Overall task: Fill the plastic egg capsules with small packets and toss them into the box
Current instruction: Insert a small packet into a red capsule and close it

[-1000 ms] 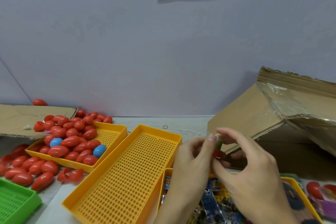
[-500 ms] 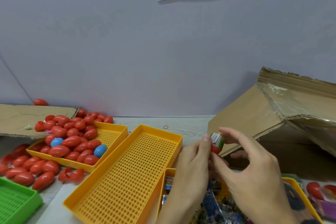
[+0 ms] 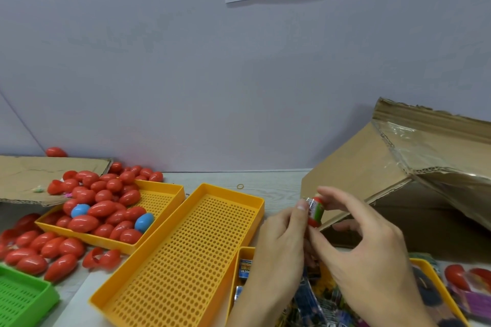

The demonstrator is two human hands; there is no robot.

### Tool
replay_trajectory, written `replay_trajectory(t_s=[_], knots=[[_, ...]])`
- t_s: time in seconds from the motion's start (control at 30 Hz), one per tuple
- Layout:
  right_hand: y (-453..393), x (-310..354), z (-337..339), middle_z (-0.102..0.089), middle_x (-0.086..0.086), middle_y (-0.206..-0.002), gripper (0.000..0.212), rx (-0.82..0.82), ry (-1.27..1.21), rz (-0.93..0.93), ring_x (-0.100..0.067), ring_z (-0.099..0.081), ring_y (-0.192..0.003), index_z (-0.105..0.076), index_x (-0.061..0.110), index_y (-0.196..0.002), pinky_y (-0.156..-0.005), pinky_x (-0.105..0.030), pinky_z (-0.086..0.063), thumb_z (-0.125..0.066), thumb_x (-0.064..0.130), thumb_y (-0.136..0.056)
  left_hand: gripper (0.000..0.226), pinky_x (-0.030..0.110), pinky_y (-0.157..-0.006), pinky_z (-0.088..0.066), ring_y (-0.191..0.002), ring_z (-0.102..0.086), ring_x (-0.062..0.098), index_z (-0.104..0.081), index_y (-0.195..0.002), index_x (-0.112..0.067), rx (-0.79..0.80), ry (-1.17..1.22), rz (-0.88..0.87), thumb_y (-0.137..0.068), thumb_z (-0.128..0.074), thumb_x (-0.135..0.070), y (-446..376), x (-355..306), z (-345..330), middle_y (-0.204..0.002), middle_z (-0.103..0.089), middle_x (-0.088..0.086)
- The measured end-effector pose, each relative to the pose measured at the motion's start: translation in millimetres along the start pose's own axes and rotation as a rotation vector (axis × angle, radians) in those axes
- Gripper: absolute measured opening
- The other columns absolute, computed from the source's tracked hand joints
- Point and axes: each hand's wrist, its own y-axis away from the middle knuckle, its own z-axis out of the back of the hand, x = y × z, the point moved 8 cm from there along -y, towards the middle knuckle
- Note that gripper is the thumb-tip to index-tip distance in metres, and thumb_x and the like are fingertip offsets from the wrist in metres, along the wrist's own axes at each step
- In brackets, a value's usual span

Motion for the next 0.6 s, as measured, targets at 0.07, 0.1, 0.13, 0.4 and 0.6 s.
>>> replay_trajectory(t_s=[0.07,0.1,0.13,0.4,0.6], knots=[[0,0,0,-0.062,0.029,-0.107,0.06,-0.003,-0.029,-0.009,0.001,-0.059,-0.091,-0.057,0.059,-0.113,-0.072,-0.012,-0.051,-0.083,0.026,-0.069,0.045,0.032,-0.06,-0.048,-0.068,-0.061,0.018,-0.07,-0.098,-0.014,-0.003,0.009,-0.011,-0.098,-0.043,-0.05,1,-3,0,-0.079,-0.067,0.019],[0,0,0,-0.062,0.029,-0.109,0.06,0.003,-0.037,-0.014,-0.001,-0.06,-0.09,-0.057,0.058,-0.114,-0.073,-0.013,-0.05,-0.081,0.027,-0.068,0.044,0.034,-0.06,-0.048,-0.067,-0.061,0.018,-0.07,-0.1,-0.014,0.0,0.005,-0.015,-0.098,-0.045,-0.05,1,-4,-1,-0.077,-0.067,0.017],[0,1,-1,-0.062,0.029,-0.11,0.062,0.01,-0.041,-0.019,-0.001,-0.061,-0.089,-0.055,0.058,-0.116,-0.073,-0.015,-0.05,-0.08,0.027,-0.068,0.044,0.036,-0.06,-0.047,-0.064,-0.06,0.018,-0.07,-0.1,-0.012,0.005,-0.011,-0.017,-0.098,-0.045,-0.049,1,-4,-1,-0.074,-0.065,0.016],[0,1,0,-0.064,0.03,-0.106,0.062,-0.006,-0.065,-0.082,0.0,-0.062,-0.086,-0.058,0.058,-0.113,-0.074,-0.02,-0.051,-0.078,0.025,-0.064,0.053,0.035,-0.054,-0.044,-0.053,-0.059,0.023,-0.063,-0.08,-0.007,0.004,-0.165,0.023,-0.102,-0.04,-0.05,4,-7,1,-0.055,-0.059,0.008],[0,5,-5,-0.068,0.026,-0.101,0.067,0.047,-0.143,-0.1,-0.005,-0.067,-0.082,-0.059,0.058,-0.106,-0.069,-0.021,-0.054,-0.087,0.014,-0.065,0.051,0.05,-0.065,-0.056,-0.07,-0.066,0.029,-0.066,-0.083,-0.018,-0.084,-0.263,0.015,-0.086,-0.049,-0.066,6,-23,17,-0.07,-0.063,0.002]])
